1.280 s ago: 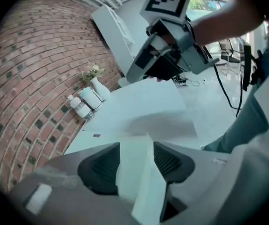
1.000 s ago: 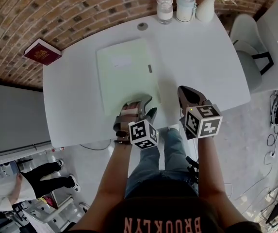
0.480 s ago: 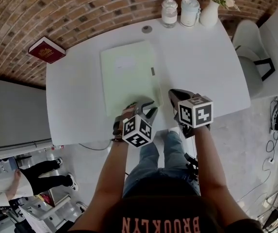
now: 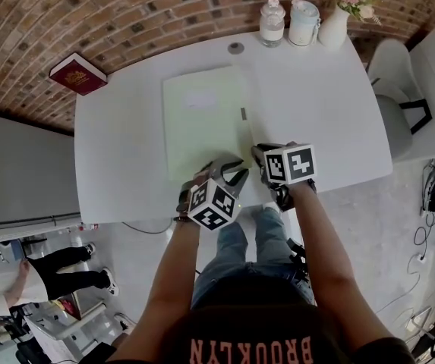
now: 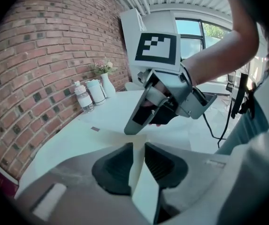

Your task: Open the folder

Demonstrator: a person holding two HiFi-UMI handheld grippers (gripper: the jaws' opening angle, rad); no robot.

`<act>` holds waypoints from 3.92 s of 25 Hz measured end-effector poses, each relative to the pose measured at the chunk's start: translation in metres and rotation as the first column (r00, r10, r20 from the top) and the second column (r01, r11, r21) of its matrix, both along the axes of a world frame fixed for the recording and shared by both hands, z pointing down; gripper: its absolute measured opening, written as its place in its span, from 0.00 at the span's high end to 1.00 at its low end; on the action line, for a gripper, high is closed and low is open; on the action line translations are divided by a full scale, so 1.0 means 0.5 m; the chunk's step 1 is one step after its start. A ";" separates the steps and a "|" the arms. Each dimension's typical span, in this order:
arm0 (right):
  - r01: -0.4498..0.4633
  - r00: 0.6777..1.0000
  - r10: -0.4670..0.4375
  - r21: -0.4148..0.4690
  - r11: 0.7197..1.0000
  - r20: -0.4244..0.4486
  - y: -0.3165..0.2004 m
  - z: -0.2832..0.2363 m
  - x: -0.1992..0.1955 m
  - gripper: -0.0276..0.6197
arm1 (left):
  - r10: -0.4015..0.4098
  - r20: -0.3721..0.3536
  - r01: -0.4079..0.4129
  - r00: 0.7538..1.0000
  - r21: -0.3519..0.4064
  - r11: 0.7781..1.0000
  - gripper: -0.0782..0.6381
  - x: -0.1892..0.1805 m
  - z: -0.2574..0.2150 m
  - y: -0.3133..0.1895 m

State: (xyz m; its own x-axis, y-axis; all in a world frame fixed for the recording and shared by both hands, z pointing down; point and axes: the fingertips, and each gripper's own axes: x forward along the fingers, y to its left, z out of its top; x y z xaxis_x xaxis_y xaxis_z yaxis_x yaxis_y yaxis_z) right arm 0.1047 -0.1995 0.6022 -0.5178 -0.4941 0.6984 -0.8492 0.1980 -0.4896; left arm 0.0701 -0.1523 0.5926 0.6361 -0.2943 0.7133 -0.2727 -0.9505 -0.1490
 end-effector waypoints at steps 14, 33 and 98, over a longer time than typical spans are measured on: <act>0.043 0.998 -0.046 -0.088 0.995 -0.041 0.001 0.015 -0.001 0.88 | -0.047 -0.061 0.050 0.997 0.039 0.998 0.82 -0.005 -0.034 -0.007; 0.066 0.991 -0.078 -0.106 0.992 -0.111 0.005 0.016 -0.003 0.88 | -0.107 -0.080 0.113 0.991 0.078 0.990 0.86 -0.019 -0.076 -0.018; -0.047 0.941 0.003 -0.120 0.992 -0.340 0.002 0.013 -0.001 0.91 | -0.365 -0.543 0.446 0.756 0.020 0.895 0.88 -0.324 -0.340 -0.038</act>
State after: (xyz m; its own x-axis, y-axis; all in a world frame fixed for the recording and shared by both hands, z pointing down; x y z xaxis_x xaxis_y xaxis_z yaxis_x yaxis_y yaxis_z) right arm 0.1041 -0.1987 0.6087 -0.2289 -0.4015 0.8868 -0.9727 0.1304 -0.1920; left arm -0.0920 -0.1715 0.4227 0.6908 -0.6792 0.2478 -0.7019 -0.7123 0.0042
